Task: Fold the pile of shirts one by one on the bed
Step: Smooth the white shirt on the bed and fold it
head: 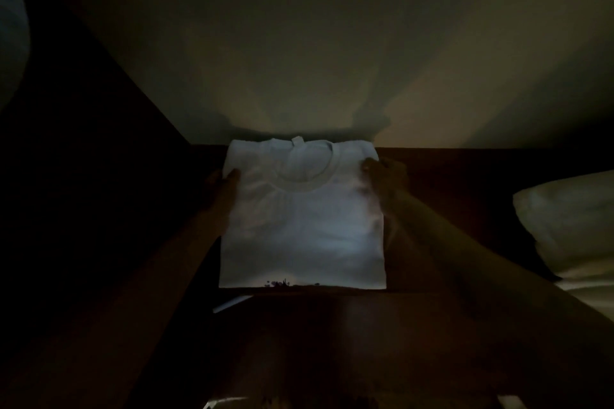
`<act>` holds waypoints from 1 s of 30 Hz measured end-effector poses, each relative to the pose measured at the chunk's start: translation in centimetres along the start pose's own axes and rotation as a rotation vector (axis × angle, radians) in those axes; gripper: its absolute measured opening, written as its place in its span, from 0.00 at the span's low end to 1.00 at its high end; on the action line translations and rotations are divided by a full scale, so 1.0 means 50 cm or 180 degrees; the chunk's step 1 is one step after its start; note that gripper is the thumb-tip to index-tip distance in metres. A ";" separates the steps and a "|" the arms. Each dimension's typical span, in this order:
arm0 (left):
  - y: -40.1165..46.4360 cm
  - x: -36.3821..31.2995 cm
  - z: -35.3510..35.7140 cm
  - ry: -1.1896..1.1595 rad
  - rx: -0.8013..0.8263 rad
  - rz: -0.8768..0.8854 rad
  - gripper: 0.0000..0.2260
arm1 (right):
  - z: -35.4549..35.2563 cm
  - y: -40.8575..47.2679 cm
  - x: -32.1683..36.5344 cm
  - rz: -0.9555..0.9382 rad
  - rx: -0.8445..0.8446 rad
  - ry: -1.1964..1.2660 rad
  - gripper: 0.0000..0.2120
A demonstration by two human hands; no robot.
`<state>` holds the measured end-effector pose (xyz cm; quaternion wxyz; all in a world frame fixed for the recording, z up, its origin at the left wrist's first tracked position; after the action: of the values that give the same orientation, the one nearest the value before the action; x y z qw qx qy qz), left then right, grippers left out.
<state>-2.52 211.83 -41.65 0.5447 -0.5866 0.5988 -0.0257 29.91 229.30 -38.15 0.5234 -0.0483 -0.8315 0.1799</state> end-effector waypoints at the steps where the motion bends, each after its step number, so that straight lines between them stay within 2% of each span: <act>1: 0.005 -0.001 0.000 0.0015 -0.0024 0.0086 0.24 | -0.008 0.002 -0.004 -0.0107 -0.0188 0.0045 0.15; 5: -0.006 0.006 0.009 0.0370 -0.0101 -0.0024 0.24 | -0.015 -0.022 -0.008 -0.0567 -0.0387 -0.0410 0.16; 8: -0.063 0.008 0.006 0.0698 -0.0544 0.0281 0.28 | 0.001 -0.096 0.033 -0.1815 -0.0697 -0.1338 0.26; 9: -0.103 0.003 0.007 0.1053 -0.0864 0.0614 0.29 | 0.026 -0.138 0.045 -0.2220 -0.0707 -0.1716 0.28; 11: -0.198 -0.012 0.059 0.1923 -0.1253 0.1956 0.27 | 0.107 -0.204 0.041 -0.2741 -0.0139 -0.2198 0.30; 12: -0.230 -0.001 0.107 0.2510 -0.1231 0.2537 0.26 | 0.144 -0.223 0.025 -0.2844 0.0197 -0.2307 0.30; 13: -0.230 0.027 0.144 0.3050 -0.1142 0.2863 0.26 | 0.167 -0.228 -0.003 -0.2845 0.0446 -0.2408 0.30; 14: -0.213 0.056 0.163 0.3401 -0.0951 0.2874 0.27 | 0.176 -0.223 -0.028 -0.2790 0.0581 -0.2546 0.30; 16: -0.167 0.088 0.161 0.3583 -0.0759 0.2702 0.28 | 0.173 -0.197 -0.066 -0.2670 0.0660 -0.2857 0.30; 19: -0.153 0.098 0.158 0.3590 -0.0759 0.2837 0.28 | 0.162 -0.178 -0.075 -0.2738 0.0569 -0.2962 0.30; 22: -0.140 0.099 0.155 0.3570 -0.0746 0.2630 0.28 | 0.167 -0.178 -0.079 -0.2720 0.0607 -0.2927 0.30; 25: -0.136 0.098 0.155 0.3771 -0.0415 0.2220 0.30 | 0.173 -0.168 -0.088 -0.2381 0.1072 -0.2962 0.29; 27: -0.145 0.077 0.148 0.3848 -0.0079 0.1742 0.31 | 0.162 -0.169 -0.065 -0.2046 0.1526 -0.2938 0.28; 30: -0.199 0.004 0.119 0.3587 0.0283 0.0956 0.24 | 0.112 -0.191 0.017 -0.1775 0.1925 -0.2819 0.23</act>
<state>8.33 212.21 -37.54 0.1640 -0.3676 0.8711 -0.2814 25.58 219.23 -36.29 0.1454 0.4020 -0.8636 0.2673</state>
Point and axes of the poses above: each hand's wrist, its own y-axis towards the middle knuckle, its own z-axis out of the palm, x = y × z, the point moved 10 cm from there along y, towards the middle knuckle, and after that the axes turned 14 degrees about -z, right-handed, at the moved point
